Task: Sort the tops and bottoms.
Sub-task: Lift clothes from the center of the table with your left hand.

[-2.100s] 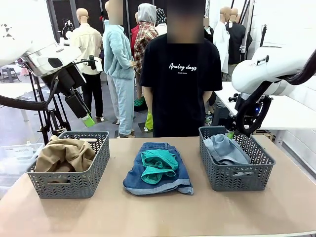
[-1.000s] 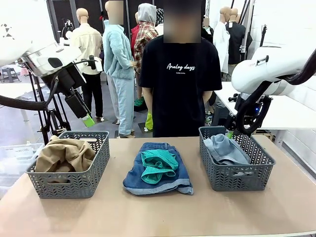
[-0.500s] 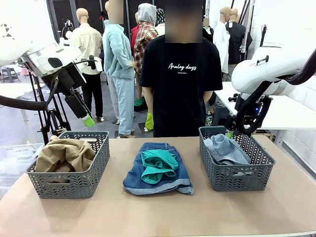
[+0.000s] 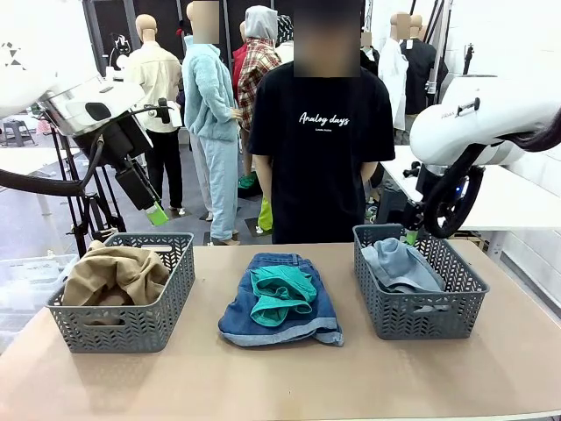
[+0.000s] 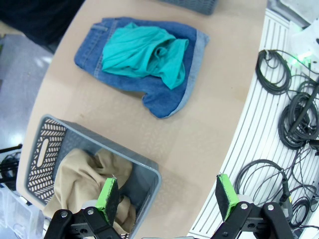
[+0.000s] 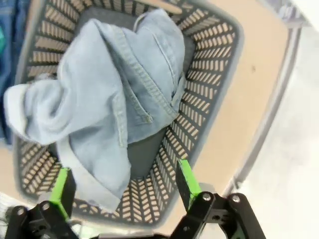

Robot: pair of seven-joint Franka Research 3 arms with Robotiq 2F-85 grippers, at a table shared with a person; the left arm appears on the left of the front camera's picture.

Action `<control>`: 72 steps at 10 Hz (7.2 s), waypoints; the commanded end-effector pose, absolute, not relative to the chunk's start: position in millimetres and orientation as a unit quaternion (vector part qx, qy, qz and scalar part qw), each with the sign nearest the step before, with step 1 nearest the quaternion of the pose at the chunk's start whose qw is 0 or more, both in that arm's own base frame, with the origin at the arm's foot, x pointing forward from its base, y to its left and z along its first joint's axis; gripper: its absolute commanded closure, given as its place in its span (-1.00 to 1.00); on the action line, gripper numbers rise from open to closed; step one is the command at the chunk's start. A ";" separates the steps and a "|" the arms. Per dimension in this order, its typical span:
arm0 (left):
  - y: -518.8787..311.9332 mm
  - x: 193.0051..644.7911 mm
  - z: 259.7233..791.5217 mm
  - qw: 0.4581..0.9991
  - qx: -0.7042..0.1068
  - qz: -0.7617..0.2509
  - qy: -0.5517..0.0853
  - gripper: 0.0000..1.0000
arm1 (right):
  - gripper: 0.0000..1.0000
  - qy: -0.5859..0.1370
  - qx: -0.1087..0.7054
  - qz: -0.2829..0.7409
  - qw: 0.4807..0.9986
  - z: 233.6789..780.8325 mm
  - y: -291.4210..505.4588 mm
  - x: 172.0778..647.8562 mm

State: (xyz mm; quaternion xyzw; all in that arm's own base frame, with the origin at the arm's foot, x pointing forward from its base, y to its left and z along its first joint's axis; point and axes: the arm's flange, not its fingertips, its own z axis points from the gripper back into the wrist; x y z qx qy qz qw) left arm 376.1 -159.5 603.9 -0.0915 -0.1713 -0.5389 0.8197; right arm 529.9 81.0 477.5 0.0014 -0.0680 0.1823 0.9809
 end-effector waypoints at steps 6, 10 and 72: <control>-158.4 375.4 605.8 0.820 -0.087 -0.540 -0.166 -1.00 | -1.00 -0.195 -0.031 0.417 0.887 561.1 110.6 448.8; -158.4 375.4 605.8 0.820 -0.087 -0.540 -0.166 -1.00 | -1.00 -0.193 -0.042 0.464 0.863 579.4 121.6 450.1; -359.7 510.8 345.5 0.625 -0.040 -0.770 -0.124 -1.00 | -1.00 -0.234 0.071 0.601 0.761 570.8 155.0 448.6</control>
